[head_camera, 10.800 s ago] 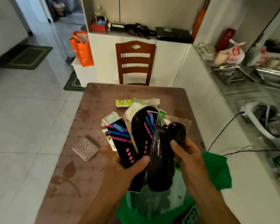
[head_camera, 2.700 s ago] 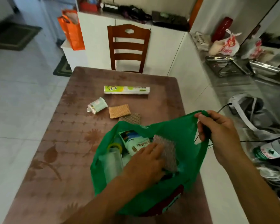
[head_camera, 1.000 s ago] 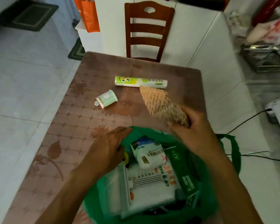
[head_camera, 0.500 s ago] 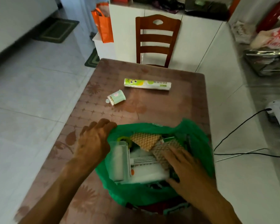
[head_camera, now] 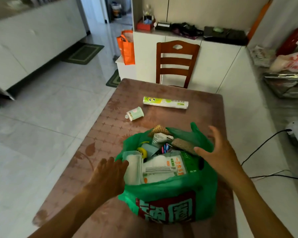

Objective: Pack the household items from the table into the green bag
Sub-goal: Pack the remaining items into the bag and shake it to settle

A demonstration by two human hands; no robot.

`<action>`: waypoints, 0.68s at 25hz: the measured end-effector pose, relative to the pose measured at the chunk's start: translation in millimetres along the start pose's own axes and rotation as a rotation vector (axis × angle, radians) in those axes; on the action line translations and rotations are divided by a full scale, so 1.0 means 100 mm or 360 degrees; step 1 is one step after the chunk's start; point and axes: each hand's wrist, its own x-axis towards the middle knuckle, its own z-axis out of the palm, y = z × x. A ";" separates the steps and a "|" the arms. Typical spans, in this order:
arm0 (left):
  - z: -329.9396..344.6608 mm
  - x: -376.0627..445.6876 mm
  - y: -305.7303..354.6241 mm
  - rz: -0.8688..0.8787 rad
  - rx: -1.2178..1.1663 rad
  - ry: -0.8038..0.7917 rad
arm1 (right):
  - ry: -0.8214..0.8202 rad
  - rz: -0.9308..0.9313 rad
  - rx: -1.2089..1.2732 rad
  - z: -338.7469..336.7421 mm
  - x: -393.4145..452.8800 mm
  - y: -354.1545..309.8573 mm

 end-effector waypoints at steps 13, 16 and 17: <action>0.20 0.51 -0.31 -0.0178 -0.1054 0.0310 | 0.0069 0.0128 0.0969 0.23 -0.14 -0.32; 0.28 0.91 -0.27 -0.0658 -0.1226 0.0015 | -0.0007 0.0110 0.1061 0.30 -0.21 -0.42; 0.33 1.00 -0.26 -0.0838 -0.1275 -0.0160 | -0.0027 0.0110 0.1079 0.32 -0.24 -0.44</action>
